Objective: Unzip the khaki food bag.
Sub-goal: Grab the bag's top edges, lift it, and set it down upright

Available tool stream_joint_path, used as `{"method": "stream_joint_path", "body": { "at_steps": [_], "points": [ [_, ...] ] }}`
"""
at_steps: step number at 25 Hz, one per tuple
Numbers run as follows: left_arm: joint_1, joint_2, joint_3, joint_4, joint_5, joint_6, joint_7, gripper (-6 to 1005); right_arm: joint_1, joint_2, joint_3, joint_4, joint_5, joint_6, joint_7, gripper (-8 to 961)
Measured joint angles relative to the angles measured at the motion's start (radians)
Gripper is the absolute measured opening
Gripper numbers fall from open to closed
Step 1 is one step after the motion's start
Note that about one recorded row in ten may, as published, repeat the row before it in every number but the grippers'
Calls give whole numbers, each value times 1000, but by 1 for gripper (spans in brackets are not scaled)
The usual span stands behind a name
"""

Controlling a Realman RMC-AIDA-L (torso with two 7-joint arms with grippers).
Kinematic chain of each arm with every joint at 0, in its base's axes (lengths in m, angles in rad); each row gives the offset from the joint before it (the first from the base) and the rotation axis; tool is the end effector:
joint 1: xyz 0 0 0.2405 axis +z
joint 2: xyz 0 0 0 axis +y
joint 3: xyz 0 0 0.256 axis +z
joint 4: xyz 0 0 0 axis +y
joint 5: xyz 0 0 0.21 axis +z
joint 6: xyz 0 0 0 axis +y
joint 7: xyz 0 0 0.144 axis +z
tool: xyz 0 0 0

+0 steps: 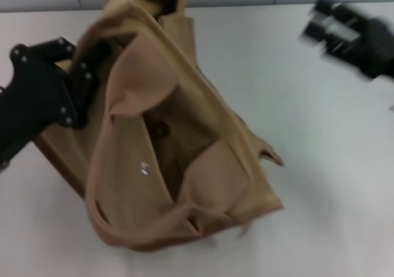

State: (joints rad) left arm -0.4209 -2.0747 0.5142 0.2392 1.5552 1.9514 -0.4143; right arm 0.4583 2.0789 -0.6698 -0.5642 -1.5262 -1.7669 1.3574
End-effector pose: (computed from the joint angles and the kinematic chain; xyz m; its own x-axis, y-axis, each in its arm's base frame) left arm -0.2564 0.2634 0.0160 0.5032 -0.4562 0.7340 0.2181 -0.7548 -0.6186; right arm 0.2382 0.3119 0.0365 0.4454 -0.1993 -0.8728 -0.4778 -0.8774 -0.0435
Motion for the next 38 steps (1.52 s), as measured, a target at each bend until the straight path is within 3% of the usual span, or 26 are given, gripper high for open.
{"method": "stream_joint_path", "body": {
  "at_steps": [2, 7, 14, 19, 22, 31, 38],
  "points": [
    [3, -3, 40, -11, -4, 3, 40, 67, 11, 2, -100, -9, -26, 2, -11, 776],
    [6, -5, 84, -50, -1, 4, 116, 69, 2, 5, -199, -20, -26, 7, -53, 776],
    [1, -5, 165, -59, -3, 3, 176, 72, 1, 5, -199, -38, -27, 8, -71, 775],
    [-4, -5, 193, -80, -5, -6, 206, 74, -2, 5, -245, -92, -52, 6, -77, 669],
    [-9, -5, 195, -85, -3, -10, 207, 75, -5, 6, -314, -131, -53, 16, -104, 468],
    [-22, -5, 204, -92, -2, -12, 207, 79, 2, 8, -343, -170, -51, 63, -128, 430],
    [-37, -5, 214, -98, -1, -13, 207, 82, 3, 12, -424, -207, -36, 132, -129, 420]
  ]
}}
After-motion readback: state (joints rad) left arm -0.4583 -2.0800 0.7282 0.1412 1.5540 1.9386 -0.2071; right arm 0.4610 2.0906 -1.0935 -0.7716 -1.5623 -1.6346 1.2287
